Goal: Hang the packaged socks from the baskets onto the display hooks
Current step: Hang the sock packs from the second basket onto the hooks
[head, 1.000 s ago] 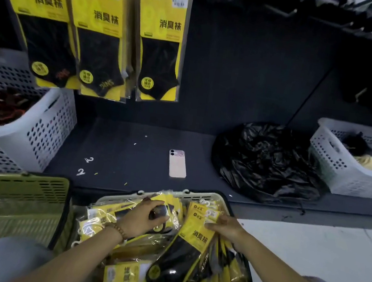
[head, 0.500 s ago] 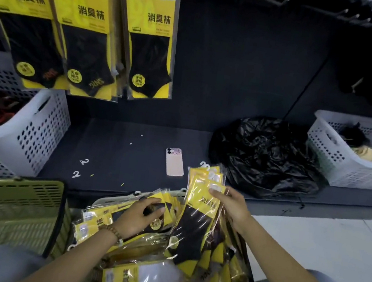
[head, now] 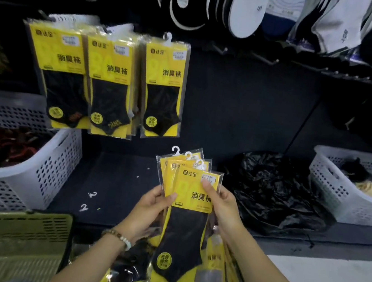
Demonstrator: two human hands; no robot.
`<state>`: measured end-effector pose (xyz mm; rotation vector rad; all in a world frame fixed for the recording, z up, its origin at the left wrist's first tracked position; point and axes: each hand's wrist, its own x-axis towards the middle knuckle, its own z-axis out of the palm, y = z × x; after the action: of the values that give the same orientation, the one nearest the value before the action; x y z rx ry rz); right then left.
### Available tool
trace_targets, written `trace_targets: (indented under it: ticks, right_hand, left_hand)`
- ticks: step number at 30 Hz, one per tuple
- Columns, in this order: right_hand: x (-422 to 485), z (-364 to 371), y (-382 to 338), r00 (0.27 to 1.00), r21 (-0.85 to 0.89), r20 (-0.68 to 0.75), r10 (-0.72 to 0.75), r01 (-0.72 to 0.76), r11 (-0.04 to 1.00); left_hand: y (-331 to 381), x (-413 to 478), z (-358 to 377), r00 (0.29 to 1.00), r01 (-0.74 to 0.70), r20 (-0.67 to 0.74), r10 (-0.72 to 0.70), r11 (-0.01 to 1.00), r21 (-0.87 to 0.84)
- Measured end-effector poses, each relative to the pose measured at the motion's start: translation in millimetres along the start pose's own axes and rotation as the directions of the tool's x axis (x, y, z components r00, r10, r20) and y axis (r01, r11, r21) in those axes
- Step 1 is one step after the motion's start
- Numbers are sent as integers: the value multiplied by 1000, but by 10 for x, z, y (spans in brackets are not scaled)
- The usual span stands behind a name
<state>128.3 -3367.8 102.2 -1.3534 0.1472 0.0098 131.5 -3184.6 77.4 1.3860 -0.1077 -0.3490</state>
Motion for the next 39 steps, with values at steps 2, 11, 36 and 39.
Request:
trace_targets:
  ticks: [2,11,36,39]
  right_hand:
    - [61,140,-94,984,-65,-109,-139,133,989]
    - [248,634,-444,984,144,-65,-168,176,974]
    - [1463,1527,-1679,905,-24,-75,-419,418,908]
    - [1609,1508,-1614,914,-125,-126,-387,372,920]
  left_hand:
    - [179,15,-15,996,-67,-53,67,998,5]
    - [791,70,-300,945,-161,-274,178,984,82]
    - [2088,49,-1355,640,-432,-582,502,861,268]
    - [2086,80,-1323,645,-433,-584,493,865,253]
